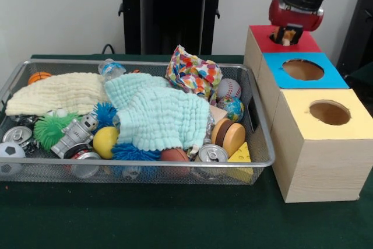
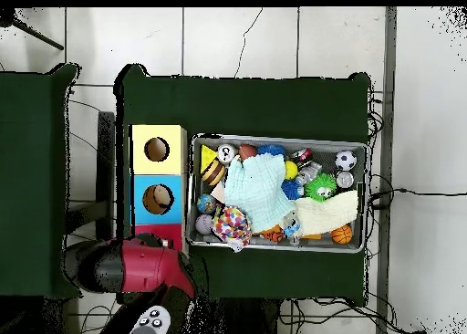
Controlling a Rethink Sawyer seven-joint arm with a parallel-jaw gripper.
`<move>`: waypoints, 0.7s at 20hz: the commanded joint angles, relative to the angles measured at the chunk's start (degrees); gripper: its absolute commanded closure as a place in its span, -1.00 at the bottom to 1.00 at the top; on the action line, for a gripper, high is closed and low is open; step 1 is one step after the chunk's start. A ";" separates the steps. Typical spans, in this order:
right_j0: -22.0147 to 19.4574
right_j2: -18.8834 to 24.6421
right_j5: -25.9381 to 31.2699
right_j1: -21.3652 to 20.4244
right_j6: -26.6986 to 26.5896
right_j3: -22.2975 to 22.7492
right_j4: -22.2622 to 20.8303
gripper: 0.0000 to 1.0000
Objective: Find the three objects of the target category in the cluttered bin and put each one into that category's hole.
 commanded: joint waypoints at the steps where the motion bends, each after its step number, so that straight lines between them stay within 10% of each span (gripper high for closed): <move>1: -4.47 9.59 -15.83 10.23 11.33 -4.60 -0.19 1.00; 13: -9.65 12.41 -23.21 14.62 10.05 -4.73 -6.41 1.00; 14: -9.10 11.81 -23.69 14.70 11.07 -4.90 -6.56 -1.00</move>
